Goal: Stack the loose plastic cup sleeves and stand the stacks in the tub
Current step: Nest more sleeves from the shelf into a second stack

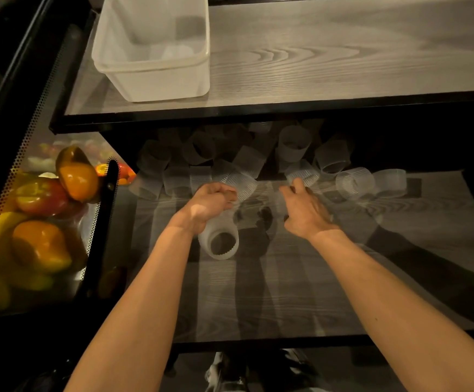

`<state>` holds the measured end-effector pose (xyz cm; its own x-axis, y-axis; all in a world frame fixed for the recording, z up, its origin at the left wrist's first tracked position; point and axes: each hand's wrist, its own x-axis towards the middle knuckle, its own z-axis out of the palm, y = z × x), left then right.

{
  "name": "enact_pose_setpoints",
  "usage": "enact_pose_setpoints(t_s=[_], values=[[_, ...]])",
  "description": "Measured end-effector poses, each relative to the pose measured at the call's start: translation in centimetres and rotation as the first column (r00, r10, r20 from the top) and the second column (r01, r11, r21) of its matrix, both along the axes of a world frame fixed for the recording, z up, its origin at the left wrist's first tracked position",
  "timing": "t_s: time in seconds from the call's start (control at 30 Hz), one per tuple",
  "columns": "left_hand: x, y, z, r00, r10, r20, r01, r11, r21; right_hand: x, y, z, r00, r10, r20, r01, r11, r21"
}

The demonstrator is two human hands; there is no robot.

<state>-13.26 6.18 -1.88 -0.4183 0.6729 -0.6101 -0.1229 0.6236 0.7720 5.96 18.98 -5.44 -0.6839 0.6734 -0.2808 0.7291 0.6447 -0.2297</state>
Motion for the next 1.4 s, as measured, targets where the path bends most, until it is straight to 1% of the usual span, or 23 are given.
enact_pose_setpoints(t_s=[0.07,0.1,0.13,0.2,0.23,0.3,0.37,0.43,0.5,0.57,0.7,0.8,0.93,1.0,1.03,1.07,1.13,1.23,1.3,1.4], values=[[0.2,-0.2,0.2,0.998,0.061,-0.025,-0.060,0.998,0.029,-0.1,-0.2,0.3,0.998,-0.026,-0.053,0.025,1.000,-0.012],[0.2,-0.4,0.3,0.996,0.086,-0.033,-0.085,0.995,0.048,-0.3,-0.3,0.7,0.993,-0.066,-0.101,0.062,0.997,-0.042],[0.3,-0.6,0.4,0.993,0.109,-0.036,-0.106,0.992,0.068,-0.6,-0.4,1.3,0.979,-0.121,-0.165,0.106,0.990,-0.095],[0.5,-1.1,0.8,0.988,0.153,-0.026,-0.149,0.982,0.118,-1.3,-0.7,2.8,0.915,-0.242,-0.324,0.155,0.950,-0.272],[0.5,-1.4,1.0,0.986,0.165,-0.023,-0.160,0.976,0.145,-1.6,-1.0,3.7,0.872,-0.280,-0.402,0.127,0.922,-0.367],[0.3,-2.1,1.9,0.989,0.146,-0.021,-0.140,0.973,0.184,-2.1,-1.9,5.4,0.799,-0.303,-0.520,-0.006,0.860,-0.510],[-0.3,-3.2,3.0,0.992,0.104,0.074,-0.119,0.965,0.234,-2.5,-2.7,6.6,0.774,-0.295,-0.560,-0.125,0.796,-0.592],[-1.0,-4.5,3.8,0.985,0.050,0.164,-0.096,0.954,0.285,-2.9,-3.3,7.3,0.788,-0.288,-0.544,-0.190,0.727,-0.660],[-1.3,-5.7,4.2,0.990,0.023,0.139,-0.061,0.958,0.279,-3.2,-3.9,7.4,0.829,-0.259,-0.496,-0.228,0.654,-0.721],[-1.5,-6.9,4.0,0.995,0.015,0.095,-0.038,0.971,0.236,-3.3,-4.7,7.1,0.867,-0.206,-0.453,-0.237,0.628,-0.741],[-1.3,-8.5,3.0,0.999,0.046,0.008,-0.047,0.989,0.143,-3.6,-6.0,6.6,0.930,-0.056,-0.362,-0.218,0.709,-0.670],[-1.1,-9.1,2.2,0.996,0.033,-0.081,-0.025,0.995,0.094,-3.9,-6.5,6.3,0.951,-0.017,-0.310,-0.199,0.734,-0.650],[-1.4,-8.9,1.5,0.995,0.013,-0.101,-0.006,0.997,0.072,-4.1,-6.9,5.9,0.966,0.048,-0.252,-0.184,0.814,-0.550],[-1.6,-8.5,1.2,0.993,0.012,-0.120,-0.006,0.999,0.051,-4.2,-6.6,5.5,0.979,0.116,-0.170,-0.185,0.857,-0.481],[-1.7,-8.3,1.0,0.991,0.019,-0.136,-0.014,0.999,0.043,-4.2,-6.3,5.3,0.984,0.127,-0.123,-0.171,0.858,-0.483],[-1.8,-8.1,0.9,0.989,0.039,-0.146,-0.032,0.998,0.051,-4.3,-6.0,5.1,0.989,0.114,-0.099,-0.148,0.847,-0.510],[-2.0,-7.3,0.4,0.984,0.109,-0.143,-0.097,0.991,0.089,-4.4,-5.2,4.8,0.994,0.049,-0.101,-0.097,0.825,-0.556],[-2.2,-5.8,-0.1,0.970,0.190,-0.149,-0.177,0.979,0.098,-4.8,-3.8,4.3,0.990,-0.087,-0.115,0.012,0.845,-0.534],[-2.3,-4.6,-0.4,0.971,0.201,-0.126,-0.190,0.977,0.094,-5.0,-2.7,3.8,0.975,-0.175,-0.134,0.079,0.846,-0.526],[-2.3,-2.6,-0.6,0.977,0.146,-0.153,-0.135,0.988,0.080,-5.6,-1.1,3.1,0.919,-0.347,-0.188,0.173,0.782,-0.598]])
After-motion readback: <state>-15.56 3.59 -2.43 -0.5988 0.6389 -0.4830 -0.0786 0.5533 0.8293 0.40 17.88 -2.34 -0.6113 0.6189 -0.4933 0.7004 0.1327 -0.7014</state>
